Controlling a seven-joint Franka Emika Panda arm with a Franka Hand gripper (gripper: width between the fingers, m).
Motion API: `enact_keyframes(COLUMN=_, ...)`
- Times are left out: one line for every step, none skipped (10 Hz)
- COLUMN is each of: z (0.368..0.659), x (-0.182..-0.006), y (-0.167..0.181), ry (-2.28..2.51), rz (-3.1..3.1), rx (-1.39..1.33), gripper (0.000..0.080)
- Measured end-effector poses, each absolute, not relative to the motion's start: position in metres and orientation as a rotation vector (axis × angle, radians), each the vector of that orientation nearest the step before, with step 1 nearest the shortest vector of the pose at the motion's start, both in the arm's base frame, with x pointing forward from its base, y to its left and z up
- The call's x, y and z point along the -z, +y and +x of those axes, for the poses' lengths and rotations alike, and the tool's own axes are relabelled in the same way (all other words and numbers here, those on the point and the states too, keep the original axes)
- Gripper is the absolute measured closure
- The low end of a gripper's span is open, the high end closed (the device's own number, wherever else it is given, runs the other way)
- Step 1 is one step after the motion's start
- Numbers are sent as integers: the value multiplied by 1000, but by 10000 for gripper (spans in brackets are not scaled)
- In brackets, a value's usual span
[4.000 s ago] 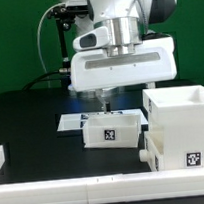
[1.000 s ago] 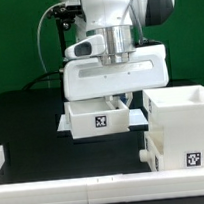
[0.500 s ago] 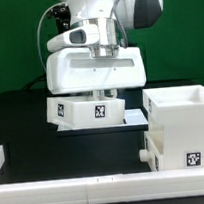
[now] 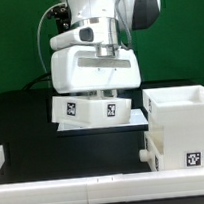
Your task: Assemble drawer
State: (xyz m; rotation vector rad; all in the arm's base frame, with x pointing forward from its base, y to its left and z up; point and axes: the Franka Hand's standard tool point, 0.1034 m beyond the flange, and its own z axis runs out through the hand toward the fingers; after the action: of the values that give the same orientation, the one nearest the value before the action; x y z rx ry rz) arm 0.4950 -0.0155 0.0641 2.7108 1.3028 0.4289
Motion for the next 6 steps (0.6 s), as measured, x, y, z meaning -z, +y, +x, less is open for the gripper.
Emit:
enact_keyframes(z=495, x=-64, y=-12, ry=1378, rz=2668, rx=-424, gripper=761)
enact_keyframes(z=494, x=-63, y=-13, ry=1354, rz=2684, rx=-424, gripper=761)
enact_keyframes(z=494, x=-63, y=-13, ry=1354, rz=2684, rx=-423, gripper=761)
enact_keyframes(z=494, x=-63, y=-13, ry=1354, rz=2685, rx=-422, gripper=761)
enact_keyframes(z=494, x=-62, y=-14, ry=1369, rz=2690, rx=-400, gripper=761)
enact_keyframes(z=501, x=-61, y=-17, ry=1391, rz=2726, rx=-319, gripper=761)
